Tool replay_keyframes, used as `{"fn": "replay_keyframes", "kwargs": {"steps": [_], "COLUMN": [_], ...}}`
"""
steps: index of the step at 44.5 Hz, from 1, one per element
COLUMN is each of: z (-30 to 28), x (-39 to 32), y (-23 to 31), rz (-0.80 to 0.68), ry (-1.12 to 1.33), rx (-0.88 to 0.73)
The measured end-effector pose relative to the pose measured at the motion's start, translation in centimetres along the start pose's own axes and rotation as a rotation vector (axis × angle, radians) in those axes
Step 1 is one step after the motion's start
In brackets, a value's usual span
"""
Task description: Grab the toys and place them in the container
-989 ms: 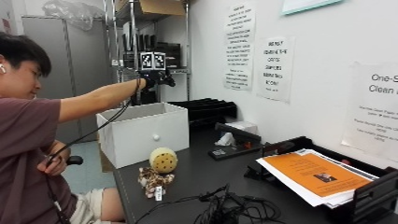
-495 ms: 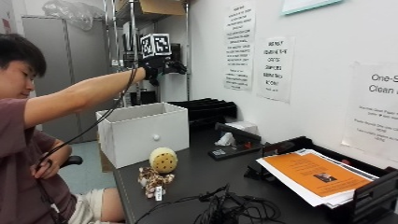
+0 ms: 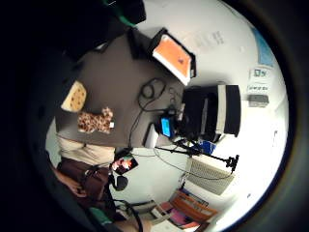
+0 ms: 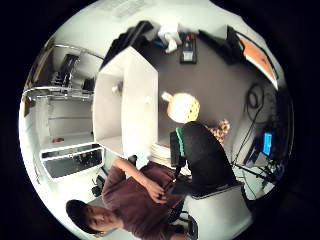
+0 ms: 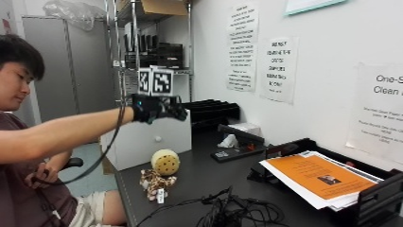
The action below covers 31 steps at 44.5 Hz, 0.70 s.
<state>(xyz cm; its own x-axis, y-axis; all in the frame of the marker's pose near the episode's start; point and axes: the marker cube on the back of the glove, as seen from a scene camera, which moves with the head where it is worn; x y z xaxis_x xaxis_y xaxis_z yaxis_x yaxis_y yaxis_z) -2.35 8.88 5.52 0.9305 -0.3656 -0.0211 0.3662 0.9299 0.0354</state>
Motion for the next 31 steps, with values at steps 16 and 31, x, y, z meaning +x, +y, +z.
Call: {"fn": "replay_keyframes", "kwargs": {"steps": [16, 31], "z": [25.2, 26.0], "x": [-1.2, -1.6], "y": [1.4, -0.8], "rz": [-0.127, -0.133], "ry": [-0.086, -0.176], "rx": [-0.138, 0.253]}}
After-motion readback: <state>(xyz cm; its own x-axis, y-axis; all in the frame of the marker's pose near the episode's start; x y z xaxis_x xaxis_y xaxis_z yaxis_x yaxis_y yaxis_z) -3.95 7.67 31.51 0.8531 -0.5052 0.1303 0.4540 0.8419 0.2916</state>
